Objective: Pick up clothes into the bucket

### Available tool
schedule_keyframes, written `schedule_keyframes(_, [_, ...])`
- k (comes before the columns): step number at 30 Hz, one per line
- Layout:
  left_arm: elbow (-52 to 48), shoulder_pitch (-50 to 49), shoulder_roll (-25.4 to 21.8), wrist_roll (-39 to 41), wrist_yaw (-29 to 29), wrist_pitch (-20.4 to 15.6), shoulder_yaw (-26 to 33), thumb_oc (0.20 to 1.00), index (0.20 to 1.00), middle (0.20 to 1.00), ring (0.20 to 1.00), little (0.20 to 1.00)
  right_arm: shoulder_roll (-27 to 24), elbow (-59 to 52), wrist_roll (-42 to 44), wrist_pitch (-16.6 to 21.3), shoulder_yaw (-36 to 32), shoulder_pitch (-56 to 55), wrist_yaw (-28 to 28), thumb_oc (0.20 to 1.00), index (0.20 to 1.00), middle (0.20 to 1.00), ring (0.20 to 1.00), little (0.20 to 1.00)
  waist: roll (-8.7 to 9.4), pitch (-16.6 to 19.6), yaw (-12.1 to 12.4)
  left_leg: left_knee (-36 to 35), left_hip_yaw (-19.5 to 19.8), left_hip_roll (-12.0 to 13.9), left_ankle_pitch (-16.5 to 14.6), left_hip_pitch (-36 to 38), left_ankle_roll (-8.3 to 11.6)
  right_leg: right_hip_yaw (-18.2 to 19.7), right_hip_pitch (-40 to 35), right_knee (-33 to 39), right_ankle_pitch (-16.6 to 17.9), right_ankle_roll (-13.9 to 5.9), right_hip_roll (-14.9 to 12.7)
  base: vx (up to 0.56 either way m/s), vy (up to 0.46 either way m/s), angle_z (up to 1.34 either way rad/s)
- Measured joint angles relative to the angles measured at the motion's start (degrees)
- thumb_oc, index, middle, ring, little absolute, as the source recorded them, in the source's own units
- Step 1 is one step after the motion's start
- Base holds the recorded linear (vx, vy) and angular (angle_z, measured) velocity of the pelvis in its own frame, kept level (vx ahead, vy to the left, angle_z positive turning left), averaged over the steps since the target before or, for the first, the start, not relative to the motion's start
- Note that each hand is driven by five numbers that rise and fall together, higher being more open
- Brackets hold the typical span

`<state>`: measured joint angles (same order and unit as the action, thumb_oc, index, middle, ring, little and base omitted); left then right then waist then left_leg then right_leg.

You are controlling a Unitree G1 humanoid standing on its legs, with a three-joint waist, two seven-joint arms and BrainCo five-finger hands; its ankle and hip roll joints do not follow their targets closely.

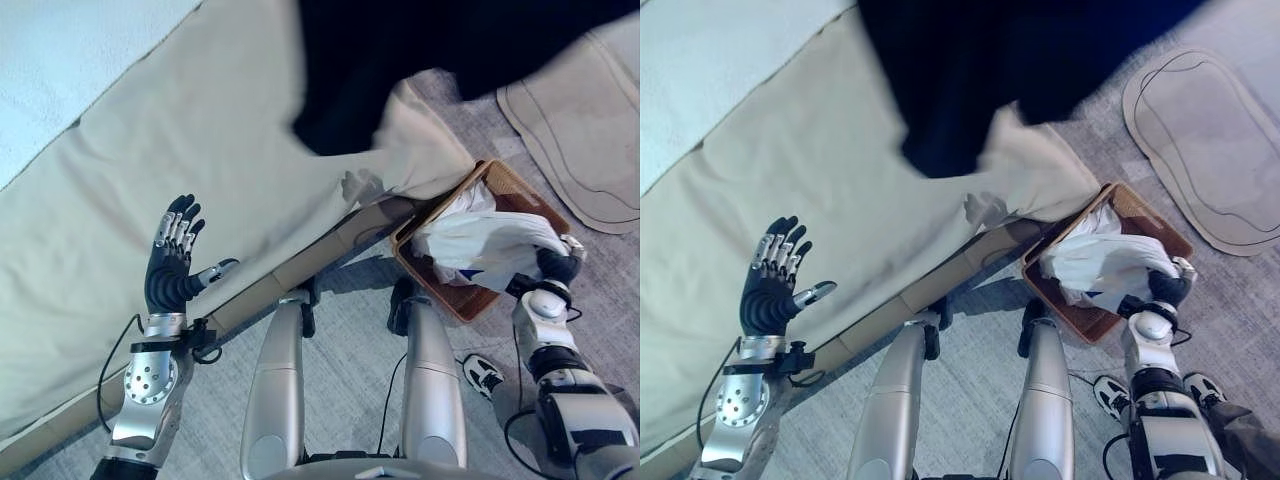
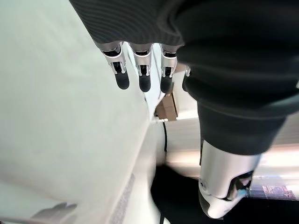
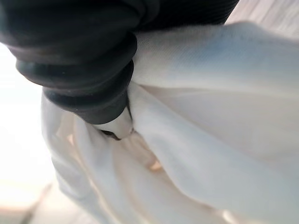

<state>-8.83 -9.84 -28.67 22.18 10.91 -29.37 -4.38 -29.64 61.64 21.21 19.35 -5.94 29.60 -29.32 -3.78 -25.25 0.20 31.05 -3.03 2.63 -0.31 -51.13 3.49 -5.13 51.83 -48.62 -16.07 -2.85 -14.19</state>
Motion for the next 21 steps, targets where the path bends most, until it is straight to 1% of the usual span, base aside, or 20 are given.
schedule_keyframes(3, [-0.46, 0.09, -1.84, -0.02, 0.55, -0.05, -1.50, 1.000, 1.000, 1.000, 1.000, 1.000, -3.92, 7.07, 0.91, -1.58, 0.30, 2.78, -0.09, 0.200, 0.200, 0.200, 0.200, 0.200, -0.81, 0.31, 0.95, 0.72, -0.03, -0.49, -0.24, -2.54, 0.26, 0.53, 2.72, -0.50, 0.09, 0.05, -0.34, 0.00, 0.014, -0.04])
schedule_keyframes(6, [-0.81, 0.73, -2.07, -0.02, 0.78, -0.05, -1.94, 1.000, 1.000, 1.000, 1.000, 1.000, -5.58, 8.89, 0.95, -2.27, 0.81, 3.65, 0.05, 0.200, 0.200, 0.200, 0.200, 0.200, -0.97, 0.38, 0.82, -1.26, -0.65, -1.54, -0.26, -2.63, 0.33, 1.84, 3.59, 0.06, 0.08, 0.09, -0.56, 0.00, 0.003, 0.12])
schedule_keyframes(7, [-0.84, 0.96, -2.26, -0.02, 0.78, -0.05, -2.09, 1.000, 1.000, 1.000, 1.000, 1.000, -6.05, 9.87, 0.95, -2.55, 1.27, 4.10, 0.11, 0.304, 0.304, 0.304, 0.304, 0.304, -0.97, 0.38, 0.82, -1.18, -0.67, -1.88, -0.45, -2.66, 0.61, 1.89, 3.73, 0.21, 0.09, 0.13, -0.93, 0.01, -0.006, 0.09])
schedule_keyframes(8, [-0.84, 1.02, -2.26, -0.02, 0.78, -0.05, -2.35, 1.000, 1.000, 1.000, 1.000, 1.000, -6.53, 10.51, 0.96, -2.93, 1.51, 3.99, 0.60, 0.395, 0.395, 0.395, 0.395, 0.395, -1.15, 0.49, 0.75, 1.65, -0.43, -2.14, -1.19, -3.51, 0.01, 1.83, 3.84, 0.05, 0.30, 0.42, -1.48, 0.02, -0.014, -0.18])
schedule_keyframes(9, [-0.81, 0.73, -2.19, -0.01, 0.74, -0.02, -3.43, 1.000, 1.000, 1.000, 1.000, 1.000, -7.41, 10.56, 1.03, -3.26, 2.30, 4.10, 1.69, 1.000, 1.000, 1.000, 1.000, 1.000, -2.38, 1.34, 2.37, 3.99, 0.04, -2.17, -2.13, -4.12, -1.02, 1.96, 4.20, -1.68, -0.07, -0.31, -1.04, 0.02, -0.015, -0.15])
schedule_keyframes(10, [-0.86, 1.22, -2.15, -0.02, 0.69, -0.02, -3.55, 1.000, 1.000, 1.000, 1.000, 1.000, -7.63, 10.57, 1.07, -3.32, 2.87, 3.89, 2.41, 1.000, 1.000, 1.000, 1.000, 1.000, -2.58, 1.66, 2.09, 3.33, 0.06, -2.81, -2.22, -4.19, -0.90, 2.35, 4.51, -1.71, -0.37, -0.75, -1.10, 0.02, -0.016, -0.04])
schedule_keyframes(12, [-1.29, 2.24, -2.17, 0.00, 0.67, -0.03, -3.32, 1.000, 1.000, 1.000, 1.000, 1.000, -8.04, 10.91, 0.92, -3.93, 4.71, 4.02, 3.95, 1.000, 1.000, 1.000, 1.000, 1.000, -3.27, 2.13, 2.15, 1.54, -0.37, -3.11, -2.52, -4.41, -0.36, 2.92, 4.70, 0.11, -0.16, -0.36, -1.35, 0.01, -0.006, 0.27])
schedule_keyframes(13, [-1.32, 2.14, -2.13, 0.00, 0.64, -0.03, -3.37, 1.000, 1.000, 1.000, 1.000, 1.000, -7.98, 11.01, 0.90, -4.36, 4.66, 3.89, 4.25, 1.000, 1.000, 1.000, 1.000, 1.000, -3.28, 2.14, 2.48, 3.62, -0.21, -3.04, -3.05, -4.91, -0.55, 2.71, 4.60, -0.45, 0.23, -0.15, -1.64, 0.01, 0.001, 0.05])
schedule_keyframes(14, [-1.31, 1.62, -2.08, 0.01, 0.66, -0.02, -3.36, 1.000, 1.000, 1.000, 1.000, 1.000, -7.89, 11.19, 0.82, -4.55, 4.68, 4.04, 4.38, 1.000, 1.000, 1.000, 1.000, 1.000, -3.53, 2.31, 2.70, 3.85, -0.18, -2.97, -2.82, -4.84, -1.01, 2.66, 4.57, -1.42, 0.05, -0.43, -1.58, 0.00, 0.000, 0.11])
schedule_keyframes(15, [-1.33, 1.76, -2.15, 0.01, 0.63, -0.01, -3.36, 1.000, 1.000, 1.000, 1.000, 1.000, -7.94, 11.75, 0.71, -4.63, 4.70, 5.03, 4.41, 1.000, 1.000, 1.000, 1.000, 1.000, -3.67, 2.73, 2.36, 2.75, 0.00, -3.75, -2.50, -4.76, -1.46, 2.84, 4.62, -1.55, -0.68, -1.40, -1.84, 0.00, -0.002, 0.17])
schedule_keyframes(16, [-1.36, 1.84, -2.15, 0.01, 0.62, -0.04, -3.37, 1.000, 1.000, 1.000, 1.000, 1.000, -7.95, 11.85, 0.71, -4.74, 4.68, 5.09, 4.40, 1.000, 1.000, 1.000, 1.000, 1.000, -3.57, 2.84, 2.10, 2.33, -0.09, -3.75, -2.49, -4.67, -1.46, 2.83, 4.63, -1.28, -0.65, -1.36, -2.04, 0.00, -0.004, 0.21])
schedule_keyframes(17, [-1.34, 1.80, -2.15, 0.01, 0.63, -0.03, -3.38, 1.000, 1.000, 1.000, 1.000, 1.000, -8.14, 13.52, 0.45, -4.87, 4.59, 6.14, 4.36, 1.000, 1.000, 1.000, 1.000, 1.000, -3.49, 2.96, 2.52, 2.08, -0.10, -3.67, -2.33, -4.50, -1.65, 2.61, 4.43, -1.11, -0.39, -1.09, -2.02, 0.01, -0.003, 0.06])
schedule_keyframes(21, [-1.33, 2.22, -2.12, 0.00, 0.77, -0.01, -3.36, 1.000, 1.000, 1.000, 1.000, 1.000, -8.08, 17.24, -0.29, -6.53, 4.44, 8.55, 3.73, 1.000, 1.000, 1.000, 1.000, 1.000, -3.33, 3.99, 2.37, 1.35, 0.00, -3.53, -1.01, -4.43, -2.81, 1.72, 4.09, -1.01, -0.19, -1.40, -2.09, 0.01, 0.001, 0.07])
